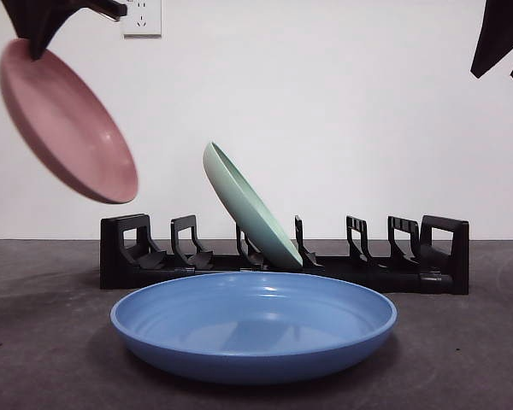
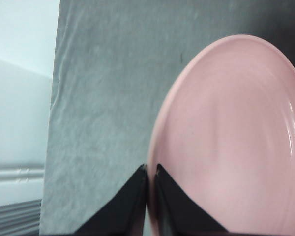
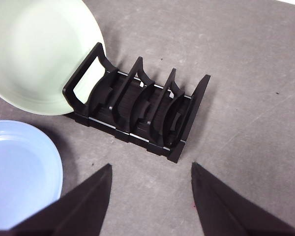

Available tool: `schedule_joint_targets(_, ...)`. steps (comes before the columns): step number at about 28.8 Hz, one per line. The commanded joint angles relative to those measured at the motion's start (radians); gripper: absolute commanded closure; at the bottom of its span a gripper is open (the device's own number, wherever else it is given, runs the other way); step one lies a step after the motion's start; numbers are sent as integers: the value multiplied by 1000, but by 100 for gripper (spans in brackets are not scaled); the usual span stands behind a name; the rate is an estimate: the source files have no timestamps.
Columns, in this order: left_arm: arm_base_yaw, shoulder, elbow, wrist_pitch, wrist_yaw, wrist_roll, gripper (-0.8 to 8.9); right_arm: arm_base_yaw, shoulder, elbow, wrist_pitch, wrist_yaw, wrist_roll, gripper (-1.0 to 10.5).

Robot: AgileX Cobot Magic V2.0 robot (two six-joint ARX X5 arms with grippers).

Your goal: Place the plate

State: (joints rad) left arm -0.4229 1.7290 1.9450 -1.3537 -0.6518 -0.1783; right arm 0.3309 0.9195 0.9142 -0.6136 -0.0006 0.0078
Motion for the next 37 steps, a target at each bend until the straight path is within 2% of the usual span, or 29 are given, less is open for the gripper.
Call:
schedule_joint_targets(1, -4, 2, 32, -5, -5, -26, 798, 2, 6, 17, 6, -1, 11, 689)
schedule_joint_targets(11, -11, -126, -5, 11, 107, -40, 798, 2, 6, 17, 5, -2, 12, 689)
schedule_joint_targets(15, -11, -261, -140, 125, 198, -42, 798, 2, 6, 17, 3, -2, 12, 689)
schedule_joint_targets(20, -11, -453, -376, 220, 245, -59, 798, 2, 6, 17, -2, -2, 12, 689)
schedule_joint_targets(22, -11, -537, -476, 257, 291, -76, 798, 2, 6, 17, -3, -2, 12, 689)
schedule_joint_targets(30, -12, -826, -824, 362, 489, -230, 799, 2, 6, 17, -13, -2, 12, 689)
schedule_joint_targets(37, -45, -956, -1066, 412, 603, -385, 799, 2, 6, 17, -19, -2, 12, 689)
